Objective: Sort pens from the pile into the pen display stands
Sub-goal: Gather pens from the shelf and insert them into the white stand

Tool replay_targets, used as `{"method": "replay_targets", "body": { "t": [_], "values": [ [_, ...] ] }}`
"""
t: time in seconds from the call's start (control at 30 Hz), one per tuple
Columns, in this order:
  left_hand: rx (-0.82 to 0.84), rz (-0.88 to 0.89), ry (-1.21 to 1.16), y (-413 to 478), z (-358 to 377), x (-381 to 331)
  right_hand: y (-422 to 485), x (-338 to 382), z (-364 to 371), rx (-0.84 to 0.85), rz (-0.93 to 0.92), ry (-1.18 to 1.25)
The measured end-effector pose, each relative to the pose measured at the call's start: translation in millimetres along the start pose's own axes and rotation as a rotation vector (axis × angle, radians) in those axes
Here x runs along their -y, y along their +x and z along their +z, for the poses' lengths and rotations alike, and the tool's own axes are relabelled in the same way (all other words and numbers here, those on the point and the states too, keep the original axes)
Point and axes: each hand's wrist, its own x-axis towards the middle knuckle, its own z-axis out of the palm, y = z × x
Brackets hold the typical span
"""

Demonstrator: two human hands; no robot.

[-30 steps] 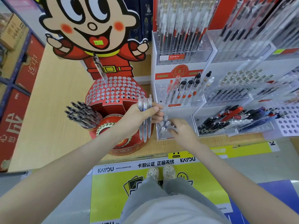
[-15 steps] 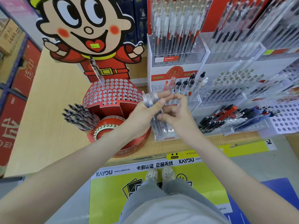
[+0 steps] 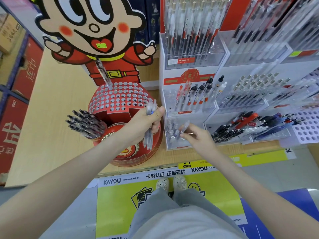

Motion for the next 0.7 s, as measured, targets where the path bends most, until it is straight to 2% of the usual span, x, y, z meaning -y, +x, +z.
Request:
{"method": "replay_targets", "body": {
  "t": [0.1,0.17,0.4,0.53,0.7],
  "values": [
    [-0.008,-0.112,-0.180,3.2,-1.8,2.1,0.2,-4.6,0.3,-0.004,0.006,-0.021],
    [0.040,-0.114,-0.285,3.8,-5.0,4.8,-0.5,-6.3,1.4,-0.003,0.005,-0.046],
    [-0.041,-0.031,-0.090,1.0,-4.5,5.4,-4.5,-16.7,10.5,-0.068,-0.082,-0.230],
    [-0.042,0.043,-0.089,1.7,-6.0,6.1,-10.1,-15.5,10.4,-0.092,-0.138,-0.275],
    [-0.069,0.052,-0.147,2.8,-6.4,9.5,-11.9,-21.5,12.2,-0.058,-0.115,-0.295]
  ]
}}
